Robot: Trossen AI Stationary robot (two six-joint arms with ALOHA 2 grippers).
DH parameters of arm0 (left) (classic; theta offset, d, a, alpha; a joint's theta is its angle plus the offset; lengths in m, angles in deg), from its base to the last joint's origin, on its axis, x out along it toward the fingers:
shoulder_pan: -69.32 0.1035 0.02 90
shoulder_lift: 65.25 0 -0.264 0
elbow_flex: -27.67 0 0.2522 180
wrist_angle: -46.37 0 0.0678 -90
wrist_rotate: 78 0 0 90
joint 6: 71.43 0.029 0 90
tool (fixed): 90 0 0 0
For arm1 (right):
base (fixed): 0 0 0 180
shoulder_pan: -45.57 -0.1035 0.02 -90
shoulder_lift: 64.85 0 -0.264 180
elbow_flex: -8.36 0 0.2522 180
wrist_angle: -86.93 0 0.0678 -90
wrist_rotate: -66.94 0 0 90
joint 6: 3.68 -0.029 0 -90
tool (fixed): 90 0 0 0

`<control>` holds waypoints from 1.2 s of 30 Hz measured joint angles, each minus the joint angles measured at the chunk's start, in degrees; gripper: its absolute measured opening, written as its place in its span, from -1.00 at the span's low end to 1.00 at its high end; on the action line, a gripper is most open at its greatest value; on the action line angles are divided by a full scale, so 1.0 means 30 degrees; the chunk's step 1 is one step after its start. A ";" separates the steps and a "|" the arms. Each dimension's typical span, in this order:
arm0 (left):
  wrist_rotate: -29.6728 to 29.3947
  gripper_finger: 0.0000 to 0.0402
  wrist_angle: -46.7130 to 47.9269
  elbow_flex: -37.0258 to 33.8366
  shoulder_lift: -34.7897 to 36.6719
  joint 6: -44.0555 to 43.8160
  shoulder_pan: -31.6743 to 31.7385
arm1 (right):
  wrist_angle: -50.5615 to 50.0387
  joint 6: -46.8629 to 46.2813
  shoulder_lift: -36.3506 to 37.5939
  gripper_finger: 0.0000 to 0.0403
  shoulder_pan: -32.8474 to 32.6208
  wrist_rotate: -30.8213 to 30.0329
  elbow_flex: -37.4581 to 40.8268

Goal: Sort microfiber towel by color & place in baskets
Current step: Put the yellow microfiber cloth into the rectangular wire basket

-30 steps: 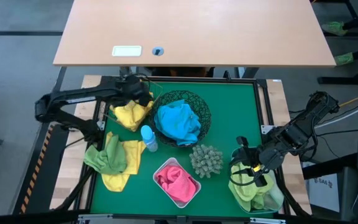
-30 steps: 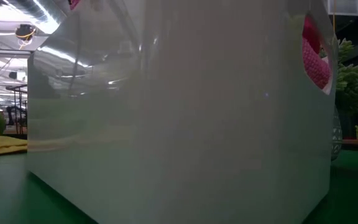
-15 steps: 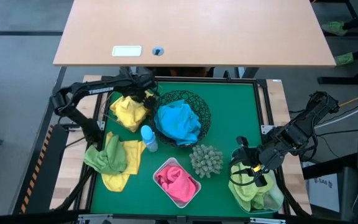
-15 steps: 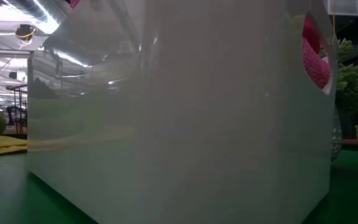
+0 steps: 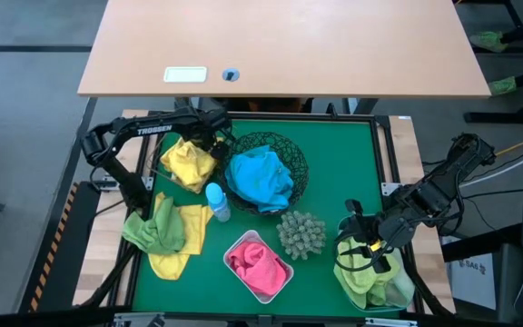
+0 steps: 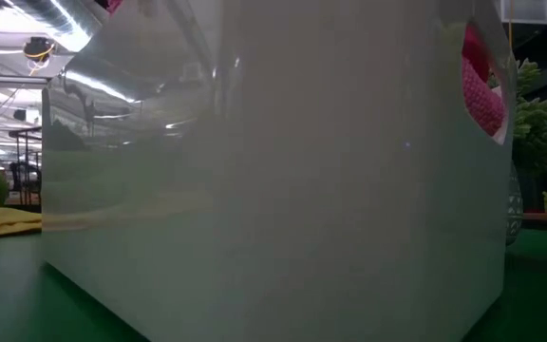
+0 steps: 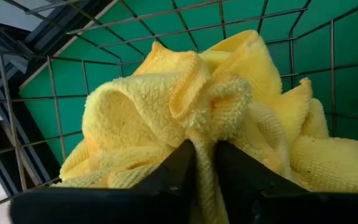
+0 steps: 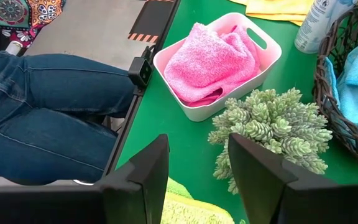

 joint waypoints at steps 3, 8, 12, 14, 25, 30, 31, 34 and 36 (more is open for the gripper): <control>-0.0100 -0.56 0.0110 -0.0033 0.0195 0.0016 0.0000 | 0.0000 0.0000 0.0000 -0.17 0.0000 0.0000 0.0000; -0.0021 -0.37 0.0290 -0.0034 0.0555 0.0015 -0.0007 | -0.0007 0.0000 0.0000 -0.17 0.0000 0.0002 0.0000; 0.0217 -0.25 0.0561 -0.0034 0.1028 0.0010 -0.0007 | -0.0015 0.0000 0.0000 -0.17 0.0000 0.0000 0.0000; 0.0405 -0.22 0.0830 -0.0034 0.1409 0.0006 -0.0007 | -0.0009 0.0000 0.0000 -0.17 0.0000 0.0007 0.0000; 0.2862 -0.20 0.1285 -0.0034 0.4535 -0.0066 -0.0007 | -0.0009 0.0000 0.0000 -0.17 0.0000 0.0007 0.0000; 0.3271 -0.20 0.1270 -0.0034 0.6095 -0.0151 -0.0007 | -0.0015 -0.0005 0.0000 -0.17 0.0000 0.0015 0.0000; 0.3271 -0.20 0.1270 -0.0034 0.6372 -0.0204 -0.0007 | -0.0012 -0.0004 0.0000 -0.17 0.0000 0.0015 0.0000; 0.3541 -0.20 0.1216 -0.0034 0.7123 -0.0642 -0.0007 | -0.0013 0.0000 0.0000 -0.17 0.0000 0.0015 0.0000; 0.3893 -0.20 0.1199 -0.0034 0.7573 -0.0655 -0.0007 | -0.0014 0.0000 0.0000 -0.17 0.0000 0.0015 0.0000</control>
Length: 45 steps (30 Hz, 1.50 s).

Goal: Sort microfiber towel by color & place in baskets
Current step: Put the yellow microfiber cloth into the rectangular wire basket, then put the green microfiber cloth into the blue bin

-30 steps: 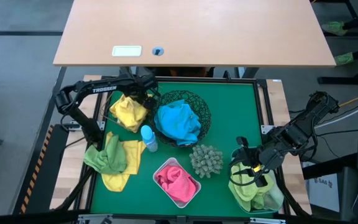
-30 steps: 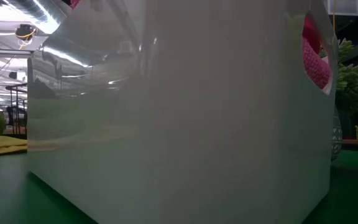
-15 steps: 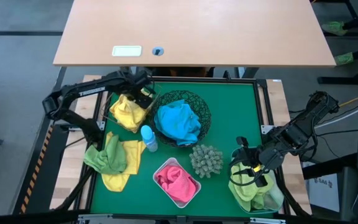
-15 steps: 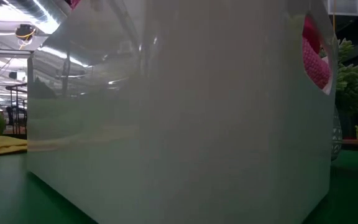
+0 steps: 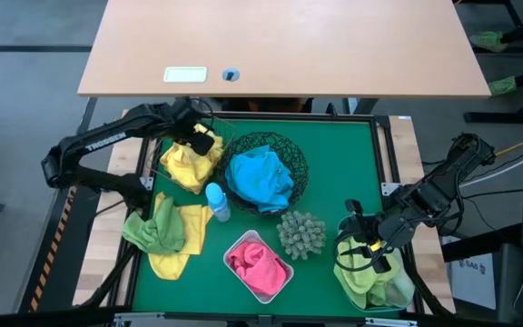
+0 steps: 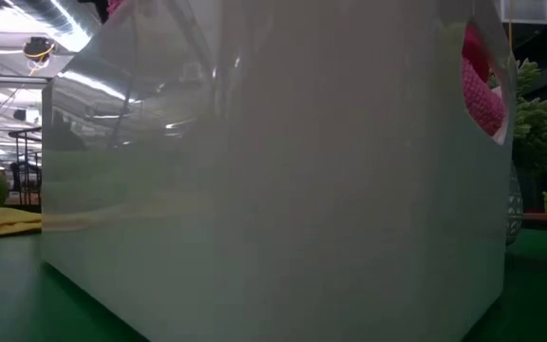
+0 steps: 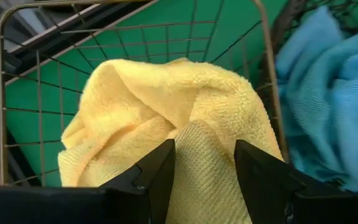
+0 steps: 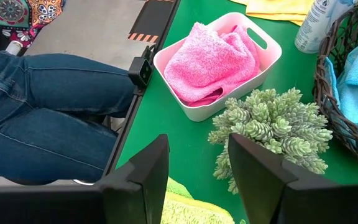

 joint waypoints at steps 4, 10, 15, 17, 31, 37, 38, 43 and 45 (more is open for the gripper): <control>0.0628 -0.20 -0.0009 0.0000 0.0913 -0.0027 0.0000 | 0.0005 0.0000 0.0000 -0.17 0.0000 0.0000 0.0000; 0.0682 -0.20 -0.0017 0.0000 0.2123 -0.0066 0.0000 | 0.0000 0.0000 0.0000 -0.17 0.0000 0.0000 0.0000; 0.1637 -0.20 0.0109 0.0000 0.3092 -0.0893 0.0000 | 0.0000 -0.0003 0.0000 -0.17 0.0000 0.0000 0.0000; 0.2996 -0.20 0.0405 0.0000 0.3526 -0.1213 -0.0010 | 0.0007 0.0000 0.0000 -0.17 0.0000 0.0000 0.0000; 0.8043 -0.20 0.9718 0.0015 0.5199 -0.8070 -0.4217 | 0.0000 -0.0004 0.0000 -0.17 0.0000 0.0000 0.0000; 0.6580 -0.20 0.9621 0.0015 0.5374 -1.2314 -0.7699 | 0.0007 -0.0001 0.0000 -0.17 0.0000 0.0000 0.0000; 0.6472 -0.20 0.9532 0.0015 0.5285 -1.2973 -0.8394 | 0.0000 -0.0004 0.0000 -0.17 0.0000 0.0000 0.0000; 0.6207 -0.20 0.9005 0.0015 0.4467 -1.5528 -1.1904 | 0.0007 -0.0007 0.0000 -0.17 0.0000 0.0000 0.0000; 0.6159 -0.20 0.8945 0.0015 0.3949 -1.6518 -1.3222 | 0.0000 -0.0007 0.0000 -0.17 0.0000 0.0000 0.0000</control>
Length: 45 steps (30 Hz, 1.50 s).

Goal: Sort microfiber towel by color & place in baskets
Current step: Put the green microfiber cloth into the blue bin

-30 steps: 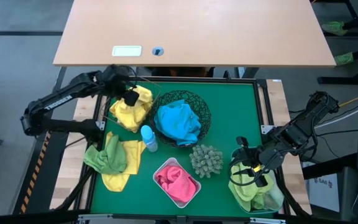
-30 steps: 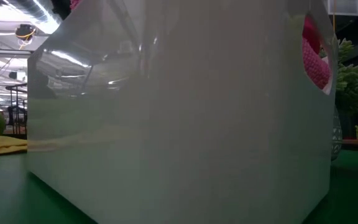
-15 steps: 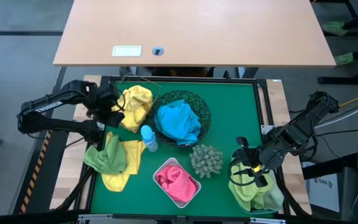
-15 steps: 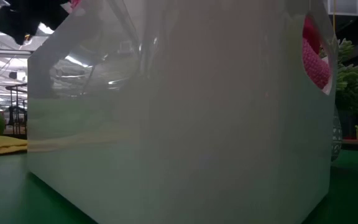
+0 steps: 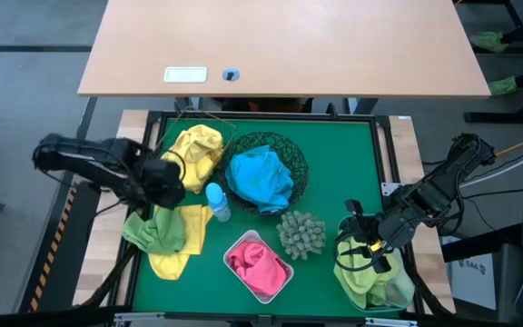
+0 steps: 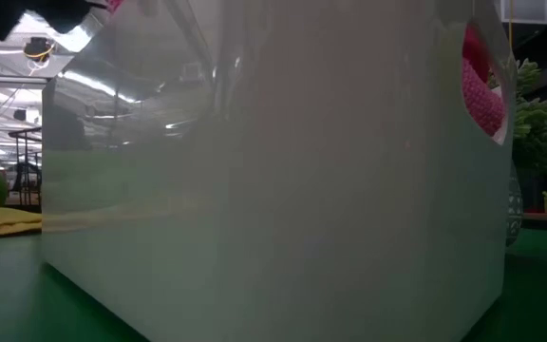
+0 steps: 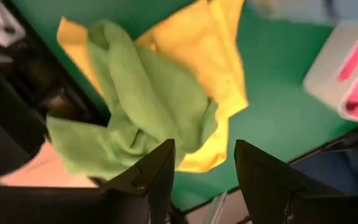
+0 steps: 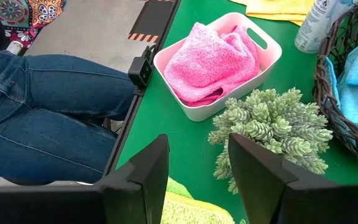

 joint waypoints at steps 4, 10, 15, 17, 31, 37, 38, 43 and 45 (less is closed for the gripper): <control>-0.0253 -0.20 0.0007 0.0000 -0.1276 -0.2009 -0.2352 | 0.0003 0.0000 0.0000 -0.17 0.0000 0.0000 0.0000; -0.0508 -0.20 -0.0060 0.0000 -0.3556 -0.4436 -0.4793 | 0.0000 0.0000 0.0000 -0.17 0.0000 0.0000 0.0000; -0.0541 -0.20 -0.0547 0.0000 -0.5441 -0.4893 -0.6061 | 0.0000 0.0000 0.0000 -0.17 0.0000 0.0000 0.0000; -0.0539 -0.20 -0.0649 0.0000 -0.6124 -0.4900 -0.6449 | 0.0000 0.0003 0.0003 -0.17 0.0000 0.0000 0.0000; -0.1103 -0.20 -0.0616 0.0000 -0.9367 -0.7196 -0.9007 | -0.0007 0.0007 0.0000 -0.17 0.0000 0.0000 0.0000; -0.1384 -0.20 -0.0613 0.0000 -1.0160 -0.9014 -1.0014 | -0.0015 0.0007 0.0000 -0.17 0.0000 0.0000 0.0000; -0.1464 -0.20 -0.0613 0.0000 -1.0295 -0.9338 -1.0156 | -0.0022 0.0000 0.0000 -0.17 0.0000 0.0000 0.0000; -0.1636 -0.20 -0.0613 0.0000 -1.1031 -1.0463 -1.0705 | -0.0033 0.0002 0.0000 -0.17 0.0000 -0.0004 0.0000; -0.1943 -0.20 -0.0613 0.0000 -1.1363 -1.0916 -1.0885 | -0.0036 0.0004 0.0000 -0.17 0.0000 0.0000 0.0000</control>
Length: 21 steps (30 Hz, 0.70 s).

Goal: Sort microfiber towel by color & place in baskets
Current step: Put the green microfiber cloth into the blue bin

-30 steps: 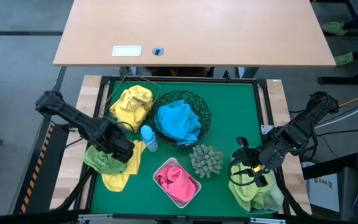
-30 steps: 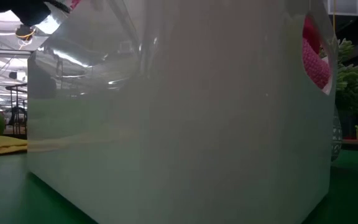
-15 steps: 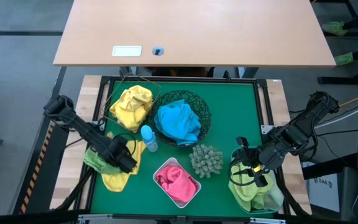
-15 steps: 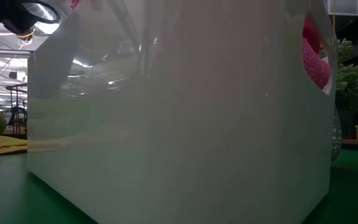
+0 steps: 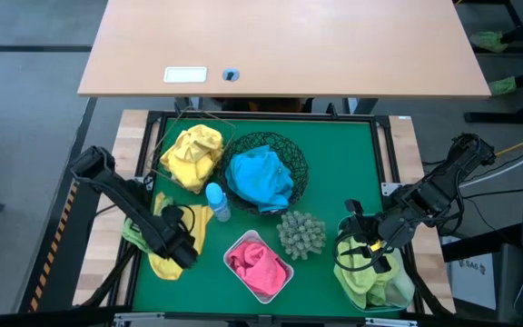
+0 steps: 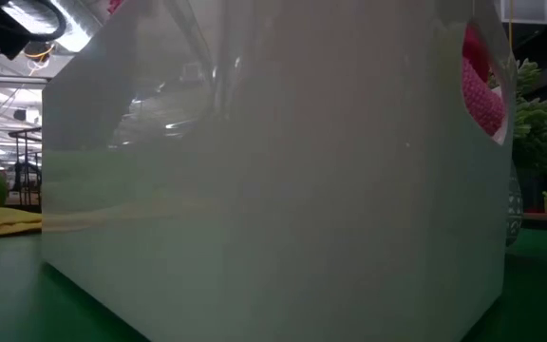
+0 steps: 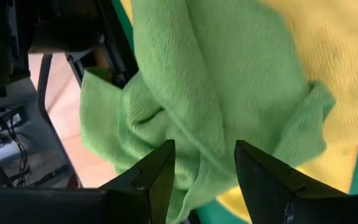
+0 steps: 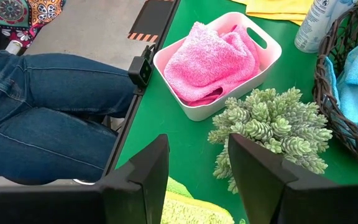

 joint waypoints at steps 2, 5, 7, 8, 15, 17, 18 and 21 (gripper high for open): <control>-0.0716 -0.20 -0.0007 0.0000 -0.0391 -0.0426 -0.0146 | 0.0000 0.0004 0.0006 -0.17 0.0000 -0.0006 0.0000; -0.1487 -0.20 -0.0007 0.0000 -0.1029 -0.1241 -0.0290 | -0.0007 -0.0003 0.0000 -0.17 0.0000 0.0000 0.0000; -0.1489 -0.20 -0.0040 0.0000 -0.1461 -0.1384 -0.0297 | -0.0007 0.0002 0.0001 -0.17 0.0000 0.0000 0.0000; -0.1487 -0.20 -0.0042 0.0000 -0.1651 -0.1342 -0.0299 | -0.0007 -0.0004 0.0000 -0.17 0.0000 0.0000 0.0000; -0.1482 -0.20 0.0552 0.0000 -0.2572 -0.1470 -0.0299 | -0.0009 0.0001 0.0000 -0.17 0.0000 -0.0003 0.0000; -0.1457 -0.20 0.0701 0.0000 -0.2827 -0.1569 -0.0299 | -0.0015 0.0000 0.0000 -0.17 -0.0003 0.0000 0.0000; -0.1457 -0.20 0.0710 0.0000 -0.2975 -0.1566 -0.0299 | -0.0015 -0.0001 0.0000 -0.17 0.0000 0.0000 0.0000; -0.1458 -0.20 0.0721 0.0000 -0.3517 -0.1561 -0.0292 | -0.0015 -0.0002 0.0000 -0.17 0.0000 0.0000 0.0000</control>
